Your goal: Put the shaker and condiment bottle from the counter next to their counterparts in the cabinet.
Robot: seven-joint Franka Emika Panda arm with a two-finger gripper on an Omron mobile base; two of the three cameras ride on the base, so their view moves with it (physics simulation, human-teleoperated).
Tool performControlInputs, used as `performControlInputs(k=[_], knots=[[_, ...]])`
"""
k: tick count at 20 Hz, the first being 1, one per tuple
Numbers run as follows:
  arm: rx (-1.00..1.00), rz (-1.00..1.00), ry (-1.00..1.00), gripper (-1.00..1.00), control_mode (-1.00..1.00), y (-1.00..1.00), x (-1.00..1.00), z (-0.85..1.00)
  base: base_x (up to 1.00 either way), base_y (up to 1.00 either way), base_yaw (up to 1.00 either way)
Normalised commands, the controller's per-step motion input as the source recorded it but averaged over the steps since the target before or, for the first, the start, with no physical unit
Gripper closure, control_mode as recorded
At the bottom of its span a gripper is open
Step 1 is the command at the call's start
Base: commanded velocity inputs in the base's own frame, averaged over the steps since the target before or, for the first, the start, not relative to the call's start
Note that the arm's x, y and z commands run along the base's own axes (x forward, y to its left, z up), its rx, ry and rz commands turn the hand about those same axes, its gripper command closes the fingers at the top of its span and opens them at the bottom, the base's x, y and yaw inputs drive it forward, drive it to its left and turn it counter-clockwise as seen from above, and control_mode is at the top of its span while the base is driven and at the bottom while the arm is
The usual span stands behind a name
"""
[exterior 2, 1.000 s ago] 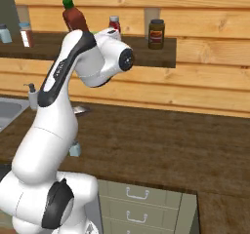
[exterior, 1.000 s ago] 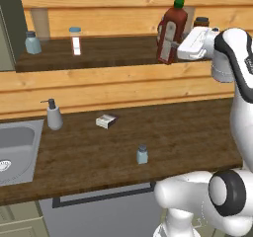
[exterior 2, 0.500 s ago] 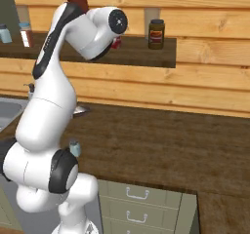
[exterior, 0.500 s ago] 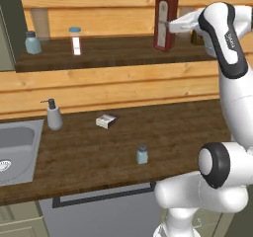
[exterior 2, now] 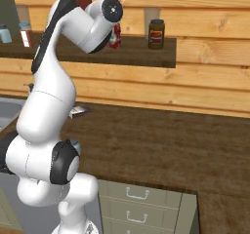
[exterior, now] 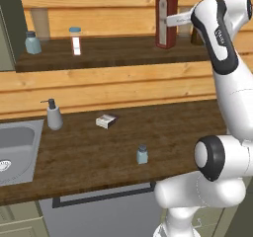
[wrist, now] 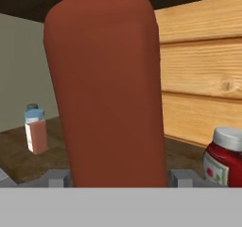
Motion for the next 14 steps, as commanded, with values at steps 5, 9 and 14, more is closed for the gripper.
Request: performControlInputs(k=[5,9,14], knots=[[0.1,-0.05,0.0,1.0,-1.0,0.02,0.16,-0.28,0.0,0.0,0.0],[0.12,-0.04,0.01,1.0,-1.0,0.03,0.4,-0.13,0.0,0.0,0.0],[0.01,0.0,0.0,1.0,-1.0,0.11,0.52,-0.17,0.0,0.0,0.0]])
